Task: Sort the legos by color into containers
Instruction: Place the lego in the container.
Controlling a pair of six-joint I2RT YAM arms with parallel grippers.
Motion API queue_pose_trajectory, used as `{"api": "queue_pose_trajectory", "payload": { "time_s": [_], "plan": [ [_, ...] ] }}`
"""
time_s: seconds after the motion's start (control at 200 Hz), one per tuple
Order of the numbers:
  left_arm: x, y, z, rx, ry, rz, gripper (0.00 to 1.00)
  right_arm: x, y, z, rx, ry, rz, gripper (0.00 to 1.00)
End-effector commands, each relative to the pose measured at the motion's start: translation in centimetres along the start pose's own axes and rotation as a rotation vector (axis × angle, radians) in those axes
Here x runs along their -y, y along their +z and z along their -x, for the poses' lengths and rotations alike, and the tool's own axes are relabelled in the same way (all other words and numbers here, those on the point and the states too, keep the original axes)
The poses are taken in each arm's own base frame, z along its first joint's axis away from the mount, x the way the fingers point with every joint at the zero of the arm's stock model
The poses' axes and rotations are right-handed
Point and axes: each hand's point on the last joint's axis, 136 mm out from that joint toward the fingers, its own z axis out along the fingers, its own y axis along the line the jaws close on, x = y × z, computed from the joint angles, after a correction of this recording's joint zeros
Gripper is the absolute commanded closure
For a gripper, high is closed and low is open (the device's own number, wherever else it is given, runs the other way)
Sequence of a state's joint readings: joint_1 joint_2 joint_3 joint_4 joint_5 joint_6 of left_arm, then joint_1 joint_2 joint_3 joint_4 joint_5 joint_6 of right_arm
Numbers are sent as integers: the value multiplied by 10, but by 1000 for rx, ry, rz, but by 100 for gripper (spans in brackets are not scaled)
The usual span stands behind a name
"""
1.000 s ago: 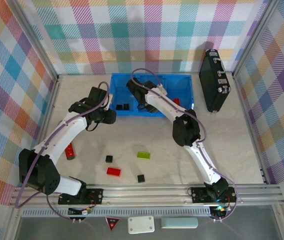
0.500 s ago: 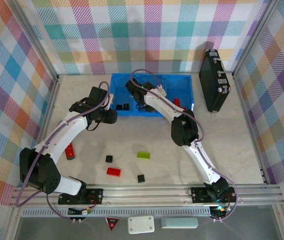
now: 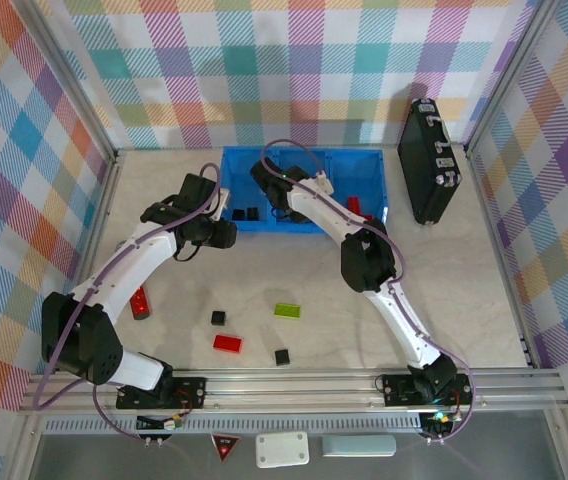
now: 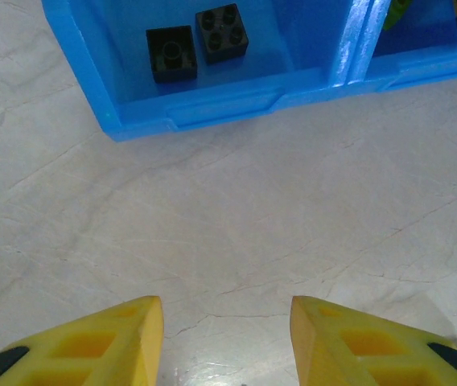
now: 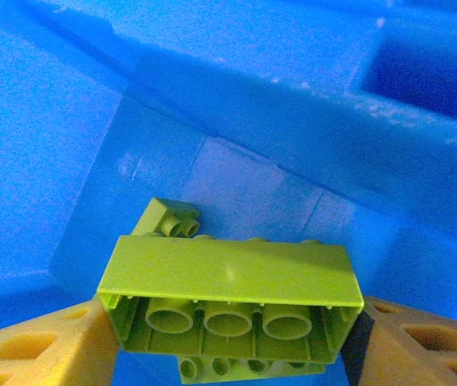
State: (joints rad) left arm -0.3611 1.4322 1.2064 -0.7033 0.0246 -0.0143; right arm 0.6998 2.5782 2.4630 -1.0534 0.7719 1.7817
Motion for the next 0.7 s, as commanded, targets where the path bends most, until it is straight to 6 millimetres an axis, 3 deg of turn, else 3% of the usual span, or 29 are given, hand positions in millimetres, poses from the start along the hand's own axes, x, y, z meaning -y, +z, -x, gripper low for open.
{"api": "queue_pose_trajectory", "payload": {
  "time_s": [0.0,0.27,0.695],
  "plan": [
    [2,3,0,-8,-27,-30,54,3,8,0,24,42,-11,28],
    [0,1,1,3,-26,-20,54,-11,-2,9,21,56,29,20],
    [-3,2,-1,-5,-23,1,53,-27,-46,20,-42,-83,88,20]
  ]
}}
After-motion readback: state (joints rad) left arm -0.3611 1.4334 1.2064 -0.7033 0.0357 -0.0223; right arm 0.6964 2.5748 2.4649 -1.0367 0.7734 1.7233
